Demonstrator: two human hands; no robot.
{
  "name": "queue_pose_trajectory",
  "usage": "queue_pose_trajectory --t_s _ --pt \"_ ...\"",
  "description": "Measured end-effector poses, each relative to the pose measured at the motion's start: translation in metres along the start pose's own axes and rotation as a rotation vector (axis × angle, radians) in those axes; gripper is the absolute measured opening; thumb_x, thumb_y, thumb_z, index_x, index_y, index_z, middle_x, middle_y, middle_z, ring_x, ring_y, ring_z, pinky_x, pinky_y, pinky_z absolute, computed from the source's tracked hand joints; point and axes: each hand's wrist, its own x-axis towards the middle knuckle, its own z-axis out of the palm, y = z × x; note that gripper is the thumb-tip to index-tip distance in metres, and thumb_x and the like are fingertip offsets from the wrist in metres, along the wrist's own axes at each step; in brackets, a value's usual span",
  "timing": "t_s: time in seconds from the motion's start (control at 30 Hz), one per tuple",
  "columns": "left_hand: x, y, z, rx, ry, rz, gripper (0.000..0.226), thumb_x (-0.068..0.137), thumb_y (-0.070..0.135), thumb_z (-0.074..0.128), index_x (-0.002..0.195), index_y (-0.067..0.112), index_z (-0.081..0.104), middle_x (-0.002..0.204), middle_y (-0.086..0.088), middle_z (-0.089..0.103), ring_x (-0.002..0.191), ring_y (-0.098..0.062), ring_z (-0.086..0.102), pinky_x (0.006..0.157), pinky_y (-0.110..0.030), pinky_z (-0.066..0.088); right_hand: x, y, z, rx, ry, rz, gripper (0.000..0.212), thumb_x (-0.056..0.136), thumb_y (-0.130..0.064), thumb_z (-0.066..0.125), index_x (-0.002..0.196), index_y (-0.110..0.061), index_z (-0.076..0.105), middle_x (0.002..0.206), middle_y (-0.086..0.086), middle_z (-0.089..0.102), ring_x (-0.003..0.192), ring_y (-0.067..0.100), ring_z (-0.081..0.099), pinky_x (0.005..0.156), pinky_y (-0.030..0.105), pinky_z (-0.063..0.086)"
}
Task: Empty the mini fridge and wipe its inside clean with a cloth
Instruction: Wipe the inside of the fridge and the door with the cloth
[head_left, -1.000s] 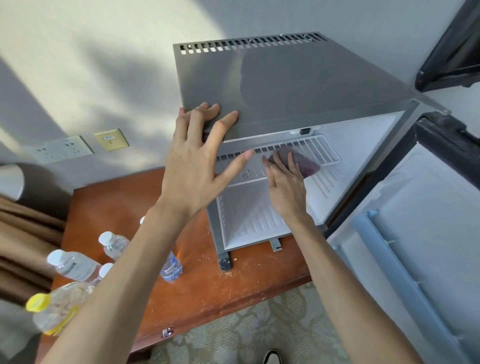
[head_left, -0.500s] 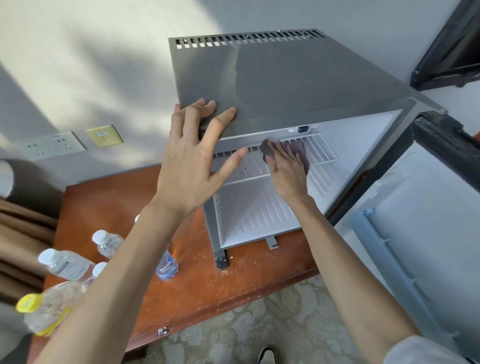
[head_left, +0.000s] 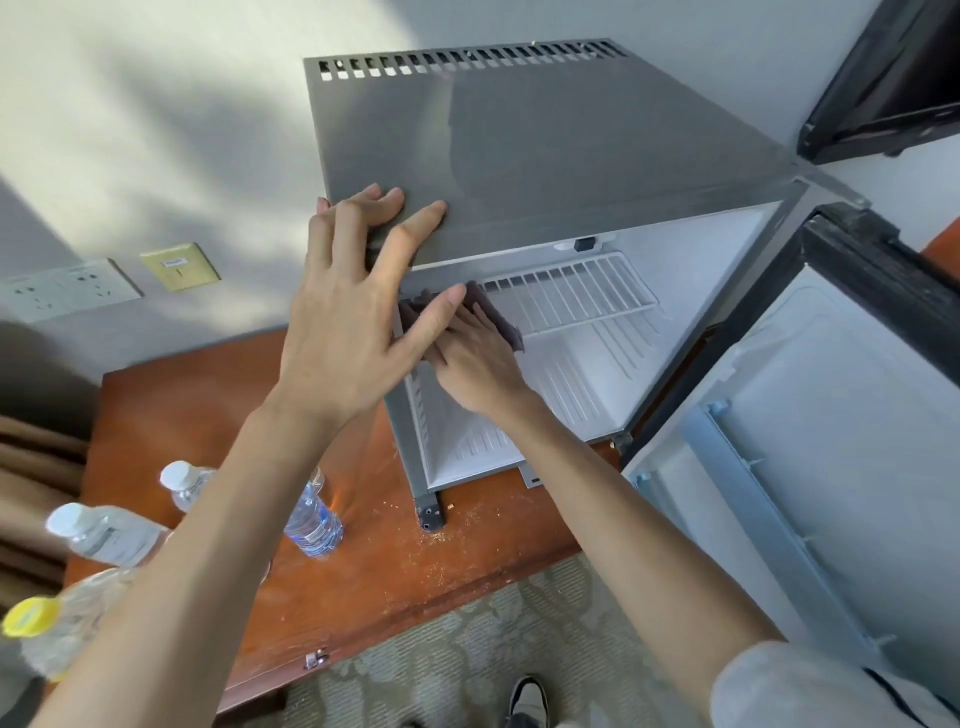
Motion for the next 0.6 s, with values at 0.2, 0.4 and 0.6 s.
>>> queue_pose_trajectory --t_s 0.2,0.4,0.6 --pt "0.000 0.002 0.005 0.003 0.026 -0.012 0.058 0.107 0.049 0.058 0.149 0.010 0.055 0.136 -0.027 0.052 0.138 -0.042 0.044 0.116 -0.064 0.039 -0.042 0.007 -0.005 -0.016 0.181 -0.045 0.040 0.106 -0.033 0.040 0.137 -0.018 0.060 0.141 0.005 0.060 0.137 0.027 0.050 0.118 0.043 0.031" --pt "0.001 0.002 0.003 0.010 0.014 -0.007 0.058 0.108 0.048 0.057 0.149 0.008 0.054 0.135 -0.031 0.051 0.136 -0.047 0.046 0.119 -0.056 0.039 -0.010 -0.004 0.000 0.067 0.306 0.031 0.035 0.099 -0.027 0.047 0.115 -0.010 0.073 0.118 0.010 0.072 0.115 0.031 0.065 0.104 0.040 0.043" --pt "0.001 0.003 0.006 0.013 0.038 -0.016 0.056 0.107 0.045 0.060 0.146 0.006 0.057 0.132 -0.032 0.052 0.133 -0.048 0.048 0.119 -0.056 0.039 -0.120 -0.002 0.005 0.612 0.349 0.395 0.037 0.108 -0.035 0.036 0.122 -0.018 0.065 0.119 -0.010 0.068 0.113 0.010 0.065 0.098 0.027 0.054"
